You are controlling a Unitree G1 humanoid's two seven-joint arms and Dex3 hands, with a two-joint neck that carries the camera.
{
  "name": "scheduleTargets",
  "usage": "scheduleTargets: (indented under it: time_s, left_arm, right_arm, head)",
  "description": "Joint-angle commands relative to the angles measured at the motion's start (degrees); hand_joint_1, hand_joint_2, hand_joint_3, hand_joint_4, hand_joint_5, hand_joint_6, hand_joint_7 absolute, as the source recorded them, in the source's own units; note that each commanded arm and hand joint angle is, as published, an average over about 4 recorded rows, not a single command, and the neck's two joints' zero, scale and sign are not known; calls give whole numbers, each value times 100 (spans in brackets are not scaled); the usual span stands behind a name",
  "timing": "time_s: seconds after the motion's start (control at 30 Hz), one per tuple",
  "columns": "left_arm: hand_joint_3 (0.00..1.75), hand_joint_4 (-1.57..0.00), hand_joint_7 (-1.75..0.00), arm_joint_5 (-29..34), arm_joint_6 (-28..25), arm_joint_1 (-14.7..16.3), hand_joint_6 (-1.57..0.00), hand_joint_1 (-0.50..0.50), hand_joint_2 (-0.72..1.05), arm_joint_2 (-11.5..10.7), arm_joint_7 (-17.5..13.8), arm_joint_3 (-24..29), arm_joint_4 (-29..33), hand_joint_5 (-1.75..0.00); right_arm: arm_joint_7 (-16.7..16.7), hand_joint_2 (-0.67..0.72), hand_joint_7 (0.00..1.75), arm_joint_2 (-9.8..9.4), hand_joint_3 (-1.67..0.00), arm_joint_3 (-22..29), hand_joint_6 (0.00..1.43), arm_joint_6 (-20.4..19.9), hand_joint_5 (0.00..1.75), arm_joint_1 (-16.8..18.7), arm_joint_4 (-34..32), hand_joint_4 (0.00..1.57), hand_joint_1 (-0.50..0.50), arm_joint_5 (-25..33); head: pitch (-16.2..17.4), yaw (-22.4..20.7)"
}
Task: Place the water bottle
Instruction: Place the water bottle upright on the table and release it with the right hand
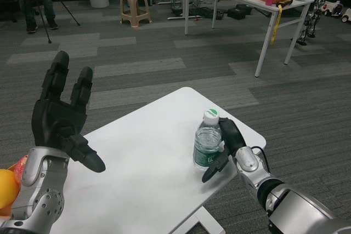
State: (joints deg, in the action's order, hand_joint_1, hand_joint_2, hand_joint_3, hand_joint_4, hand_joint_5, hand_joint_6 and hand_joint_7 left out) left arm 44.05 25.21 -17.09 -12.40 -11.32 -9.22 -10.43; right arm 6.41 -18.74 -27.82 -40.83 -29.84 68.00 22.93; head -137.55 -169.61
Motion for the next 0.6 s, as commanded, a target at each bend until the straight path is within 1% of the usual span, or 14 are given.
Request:
scheduleTargets:
  time_s: [0.03,0.1,0.2,0.23,0.27,0.3,0.33,0.37,0.4,0.43,0.47,0.5,0.53,0.6]
  left_arm:
    - [4,0,0,16,46,-38,0,-46,-64,-17,-37,17,-18,-10]
    - [7,0,0,16,46,-38,0,-46,-64,-17,-37,17,-16,-10]
    - [9,0,0,16,46,-31,0,-46,-64,-17,-37,17,-21,-10]
    - [9,0,0,16,46,-31,0,-46,-64,-17,-37,17,-21,-10]
    - [9,0,0,16,46,-31,0,-46,-64,-17,-37,17,-21,-10]
    - [9,0,0,16,46,-31,0,-46,-64,-17,-37,17,-21,-10]
    - [9,0,0,16,46,-31,0,-46,-64,-17,-37,17,-21,-10]
    - [9,0,0,16,46,-31,0,-46,-64,-17,-37,17,-21,-10]
    - [7,0,0,16,46,-31,0,-46,-64,-17,-35,17,-21,-10]
    - [4,0,0,16,46,-31,0,-46,-64,-17,-33,17,-21,-10]
    - [4,0,0,16,46,-31,0,-46,-64,-17,-30,17,-21,-10]
    - [4,0,0,16,46,-31,0,-46,-64,-17,-28,17,-21,-10]
    - [7,0,0,16,46,-31,0,-46,-64,-17,-30,17,-21,-10]
    - [9,0,0,16,46,-31,0,-46,-64,-17,-35,17,-21,-10]
  right_arm:
    - [-26,58,112,-78,-6,13,106,123,167,102,-11,126,-42,49]
    - [-70,60,101,-78,-6,13,88,134,172,102,-37,118,-42,60]
    - [-301,65,75,-86,-4,31,41,176,175,99,-121,96,-45,80]
    - [-364,66,61,-91,-2,35,21,189,172,97,-147,83,-46,85]
    - [-410,66,45,-93,-2,33,7,200,165,95,-171,69,-46,87]
    - [-457,66,38,-95,-4,31,4,211,158,93,-195,57,-46,89]
    - [-507,66,28,-97,-4,31,0,224,145,88,-217,44,-46,89]
    - [-558,66,19,-99,-6,31,0,237,126,84,-239,32,-46,89]
    - [-593,66,14,-106,-6,31,0,248,112,75,-253,26,-46,91]
    - [-628,66,7,-113,-6,31,0,259,80,66,-266,16,-46,93]
    - [-639,66,3,-117,-8,31,0,264,53,62,-272,7,-46,96]
    - [-650,66,2,-121,-8,31,0,268,36,58,-279,4,-46,98]
    - [-683,66,0,-124,-6,33,0,281,15,55,-288,0,-46,98]
    - [-762,66,0,-130,-4,40,0,317,5,49,-312,0,-46,100]
  head:
    - [2,-4]
    - [-1,-7]
    - [4,-7]
    - [6,-7]
    - [9,-6]
    - [11,-6]
    - [9,-6]
    - [9,-6]
    - [8,-14]
    - [8,-18]
    - [8,-22]
    - [7,-26]
    - [7,-22]
    - [4,-25]
